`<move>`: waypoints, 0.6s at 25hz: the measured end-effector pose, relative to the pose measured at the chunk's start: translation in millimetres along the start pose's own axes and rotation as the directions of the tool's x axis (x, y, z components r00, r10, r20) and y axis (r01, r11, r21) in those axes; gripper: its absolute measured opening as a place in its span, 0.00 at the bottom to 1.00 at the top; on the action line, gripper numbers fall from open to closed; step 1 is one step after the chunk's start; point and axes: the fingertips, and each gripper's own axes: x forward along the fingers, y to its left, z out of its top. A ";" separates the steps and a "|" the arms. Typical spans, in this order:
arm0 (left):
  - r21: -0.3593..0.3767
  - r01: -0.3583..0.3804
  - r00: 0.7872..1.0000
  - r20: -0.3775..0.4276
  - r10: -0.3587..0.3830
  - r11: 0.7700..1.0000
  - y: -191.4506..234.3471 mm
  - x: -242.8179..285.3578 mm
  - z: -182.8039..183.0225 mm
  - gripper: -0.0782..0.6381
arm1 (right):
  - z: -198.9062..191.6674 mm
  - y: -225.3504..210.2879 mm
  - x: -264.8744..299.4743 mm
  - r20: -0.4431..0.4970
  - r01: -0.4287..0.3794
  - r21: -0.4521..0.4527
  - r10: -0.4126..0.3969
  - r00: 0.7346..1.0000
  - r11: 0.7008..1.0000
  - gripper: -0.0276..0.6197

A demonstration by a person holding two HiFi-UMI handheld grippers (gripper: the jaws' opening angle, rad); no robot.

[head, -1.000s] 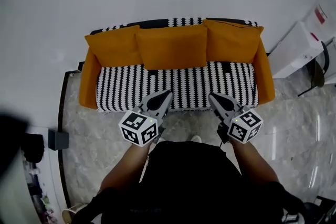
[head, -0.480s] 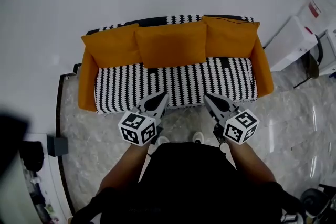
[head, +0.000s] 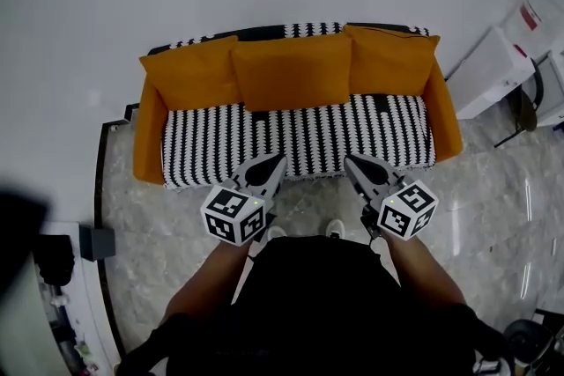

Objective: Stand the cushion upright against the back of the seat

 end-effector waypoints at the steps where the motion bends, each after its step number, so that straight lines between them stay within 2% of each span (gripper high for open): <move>1: 0.001 0.000 1.000 0.000 0.000 1.000 0.4 -0.4 0.5 0.13 | 0.1 0.7 0.8 -0.001 -0.002 -0.002 0.002 1.000 1.000 0.10; 15: 0.011 -0.012 1.000 0.008 0.012 1.000 3.4 -4.6 4.6 0.13 | 0.8 0.7 1.7 0.001 -0.003 0.008 0.003 1.000 1.000 0.10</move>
